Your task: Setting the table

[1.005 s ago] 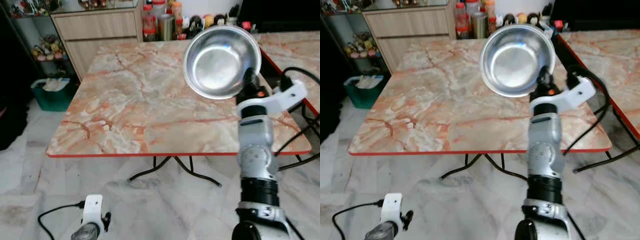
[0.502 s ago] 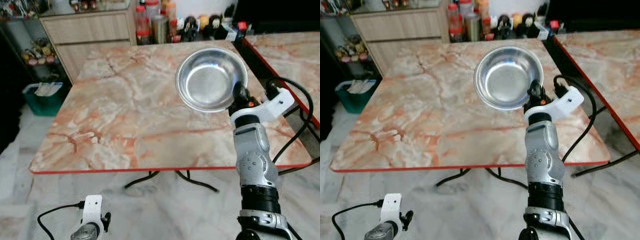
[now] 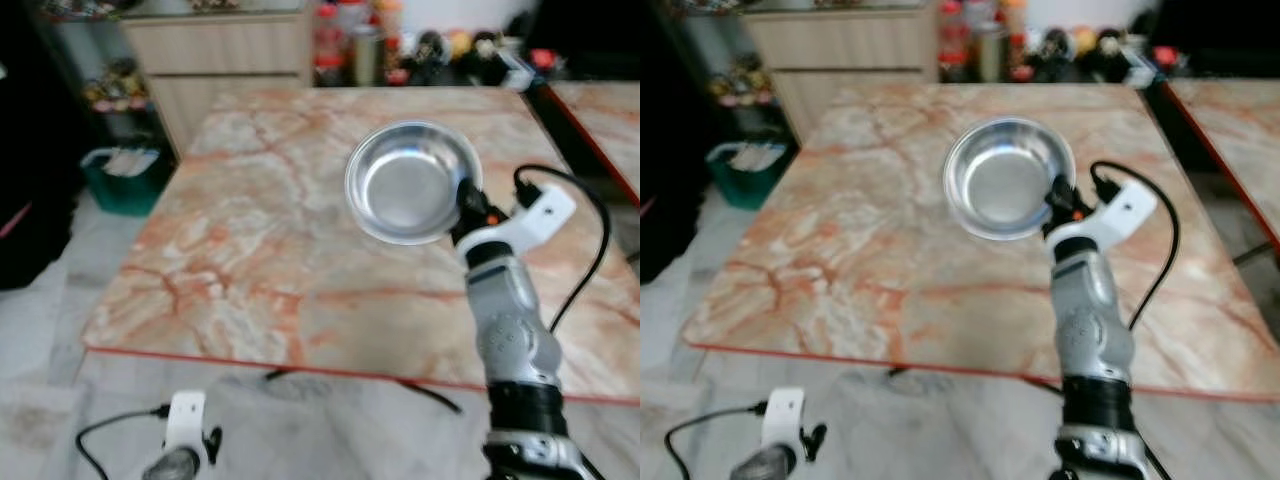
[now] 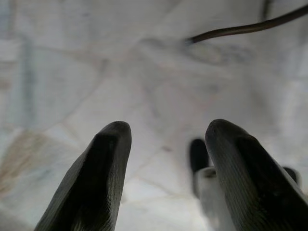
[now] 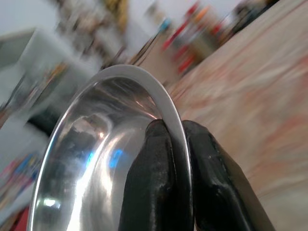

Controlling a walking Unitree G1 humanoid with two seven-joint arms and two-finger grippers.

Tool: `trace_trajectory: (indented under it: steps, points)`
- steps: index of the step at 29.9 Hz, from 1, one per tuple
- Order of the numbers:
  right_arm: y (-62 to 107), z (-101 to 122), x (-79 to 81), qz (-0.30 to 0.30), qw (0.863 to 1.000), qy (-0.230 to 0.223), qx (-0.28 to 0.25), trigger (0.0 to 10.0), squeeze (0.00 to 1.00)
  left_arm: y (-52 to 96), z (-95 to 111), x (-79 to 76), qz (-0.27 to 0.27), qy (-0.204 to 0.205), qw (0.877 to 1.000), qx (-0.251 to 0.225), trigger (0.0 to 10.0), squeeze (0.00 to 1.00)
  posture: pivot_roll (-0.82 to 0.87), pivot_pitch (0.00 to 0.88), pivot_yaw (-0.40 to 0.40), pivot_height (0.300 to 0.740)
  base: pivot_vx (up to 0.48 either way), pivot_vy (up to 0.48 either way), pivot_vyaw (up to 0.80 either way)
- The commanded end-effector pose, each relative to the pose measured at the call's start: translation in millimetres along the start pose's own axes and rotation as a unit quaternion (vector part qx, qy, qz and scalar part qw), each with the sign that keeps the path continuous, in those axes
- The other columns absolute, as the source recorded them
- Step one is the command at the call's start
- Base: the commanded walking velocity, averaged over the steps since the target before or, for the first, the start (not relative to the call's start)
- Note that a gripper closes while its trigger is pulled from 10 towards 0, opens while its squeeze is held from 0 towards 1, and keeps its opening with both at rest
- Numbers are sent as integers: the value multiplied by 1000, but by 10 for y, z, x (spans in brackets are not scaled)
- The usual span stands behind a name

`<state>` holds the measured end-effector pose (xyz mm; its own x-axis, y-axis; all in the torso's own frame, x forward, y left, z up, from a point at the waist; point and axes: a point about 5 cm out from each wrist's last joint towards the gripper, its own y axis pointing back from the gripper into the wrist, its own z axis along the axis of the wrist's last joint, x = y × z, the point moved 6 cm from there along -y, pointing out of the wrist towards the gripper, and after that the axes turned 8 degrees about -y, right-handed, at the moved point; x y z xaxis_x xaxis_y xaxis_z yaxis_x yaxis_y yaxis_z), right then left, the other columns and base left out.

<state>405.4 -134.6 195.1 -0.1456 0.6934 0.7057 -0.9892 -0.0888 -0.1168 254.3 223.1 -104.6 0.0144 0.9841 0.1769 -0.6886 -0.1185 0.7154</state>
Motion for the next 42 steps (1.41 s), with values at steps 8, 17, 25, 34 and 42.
trace_trajectory:
  steps: [8,17,25,34,42]
  points:
    - [32,70,-35,-1,1000,17,8,10000,0,4,-51,-41,-4,3,1000,11,10000,0,-35,95,44,740,0,0,0]
    - [232,-155,-341,-89,983,89,132,10000,0,16,-118,-86,-10,2,1000,21,10000,0,-54,103,42,740,0,0,0]
    - [371,-16,-661,-193,973,55,114,10000,0,54,-245,13,-12,0,999,32,10000,0,-60,105,45,740,0,0,0]
    - [425,-185,-613,-176,975,12,137,10000,0,65,-281,-5,-18,-12,999,35,10000,0,-59,107,47,740,0,0,0]
    - [497,-368,-639,-183,967,3,176,10000,0,72,-315,14,-17,-12,999,42,10000,0,-53,108,46,740,0,0,0]
